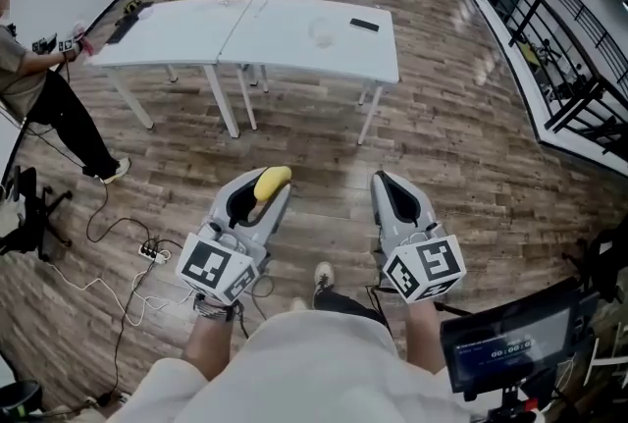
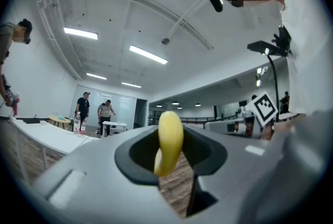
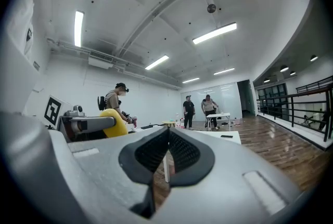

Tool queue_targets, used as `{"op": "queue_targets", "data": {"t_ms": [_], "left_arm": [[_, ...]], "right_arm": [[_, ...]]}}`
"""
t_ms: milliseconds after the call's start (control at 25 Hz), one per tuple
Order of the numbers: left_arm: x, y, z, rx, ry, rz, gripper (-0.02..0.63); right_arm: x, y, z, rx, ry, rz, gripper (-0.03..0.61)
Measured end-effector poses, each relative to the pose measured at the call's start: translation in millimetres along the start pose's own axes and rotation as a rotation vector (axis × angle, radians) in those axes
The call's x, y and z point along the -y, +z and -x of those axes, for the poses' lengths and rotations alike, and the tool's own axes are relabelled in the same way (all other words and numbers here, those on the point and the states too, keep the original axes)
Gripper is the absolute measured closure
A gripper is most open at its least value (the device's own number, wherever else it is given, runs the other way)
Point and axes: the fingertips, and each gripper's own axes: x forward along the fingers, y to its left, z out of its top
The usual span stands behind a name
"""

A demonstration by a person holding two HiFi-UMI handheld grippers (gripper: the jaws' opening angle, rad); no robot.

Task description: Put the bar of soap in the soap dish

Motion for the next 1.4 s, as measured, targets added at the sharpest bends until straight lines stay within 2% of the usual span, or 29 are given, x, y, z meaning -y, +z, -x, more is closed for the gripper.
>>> {"op": "queue_targets", "data": {"t_ms": [200,400,800,1400], "left_arm": [[-5,1,-26,0.000,-0.021,-0.017,0.479],[-16,4,-48,-0.006,0.008,-0.065,0.479],[-21,-4,-81,-0.022,0.020,-0.028,0.479],[-11,-6,-112,-0.043,0.027,-0.024,0.479]], "right_arm": [[20,4,-21,0.026,0.014,0.005,0.575],[34,6,-39,0.039,0.045,0.018,0.575],[64,4,-53,0.035,0.065,0.030,0.575],[99,1,-59,0.025,0.081,-0.001,0.575]]}}
